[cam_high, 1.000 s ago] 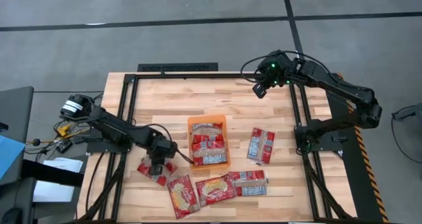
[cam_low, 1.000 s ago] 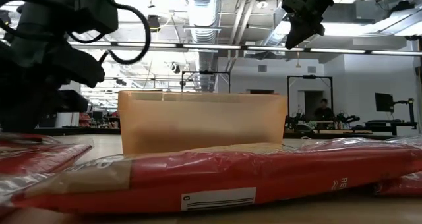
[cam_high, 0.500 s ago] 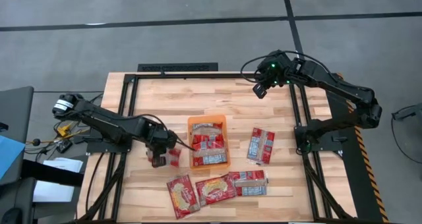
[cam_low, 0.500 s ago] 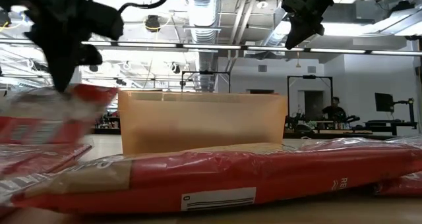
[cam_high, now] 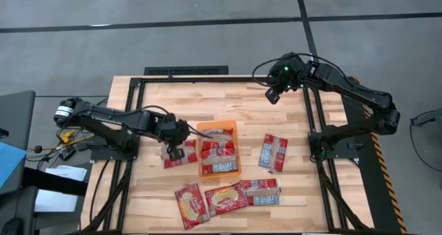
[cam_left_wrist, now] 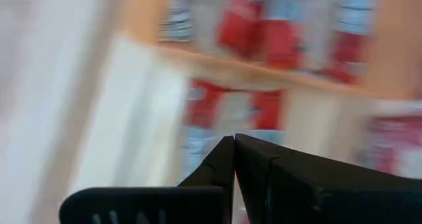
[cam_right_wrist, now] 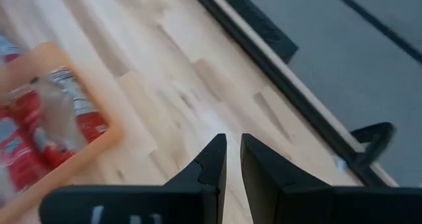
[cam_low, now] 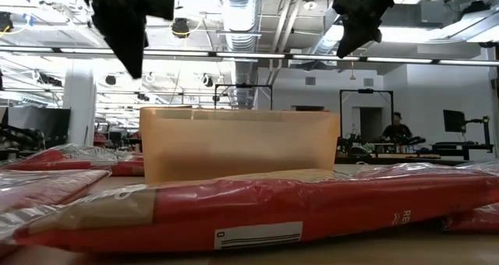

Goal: Sort popcorn bags into baskets
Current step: Put the red popcorn bag into the orange bin

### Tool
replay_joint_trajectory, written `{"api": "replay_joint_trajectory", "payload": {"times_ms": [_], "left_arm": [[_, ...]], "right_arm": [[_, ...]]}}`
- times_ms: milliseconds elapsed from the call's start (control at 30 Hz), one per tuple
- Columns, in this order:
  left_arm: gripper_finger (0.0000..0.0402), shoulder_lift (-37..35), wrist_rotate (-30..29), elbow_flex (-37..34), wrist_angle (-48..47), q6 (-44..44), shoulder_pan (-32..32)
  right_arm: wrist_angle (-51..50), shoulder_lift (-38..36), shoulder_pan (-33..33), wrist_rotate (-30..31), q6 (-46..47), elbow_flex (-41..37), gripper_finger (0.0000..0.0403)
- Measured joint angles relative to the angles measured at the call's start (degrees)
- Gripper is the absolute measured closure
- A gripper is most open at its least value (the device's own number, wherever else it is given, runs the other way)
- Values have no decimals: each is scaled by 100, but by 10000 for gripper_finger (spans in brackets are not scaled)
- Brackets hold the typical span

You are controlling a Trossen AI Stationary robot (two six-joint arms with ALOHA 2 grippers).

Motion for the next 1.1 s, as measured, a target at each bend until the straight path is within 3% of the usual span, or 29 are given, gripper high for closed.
{"api": "replay_joint_trajectory", "payload": {"times_ms": [200, 500, 633, 833, 967, 1100], "left_arm": [[351, 0, 202, -386, -84, 123, 443], [180, 33, 458, -1541, 943, -33, 731], [133, 33, 573, -1910, 1425, -121, 731], [111, 33, 888, -2519, 2252, -160, 725], [110, 11, 810, -2895, 2549, -181, 778], [118, 9, 1137, -3197, 2885, -30, 837]], "right_arm": [[-22, 0, 53, -242, -22, 0, 314], [-22, 0, 68, -240, -22, 0, 274], [-17, 0, 63, -240, -21, 0, 264], [9, 0, 63, -240, -18, 0, 259], [9, 0, 63, -240, -18, 0, 263], [42, 0, 63, -240, -18, 0, 270]]}}
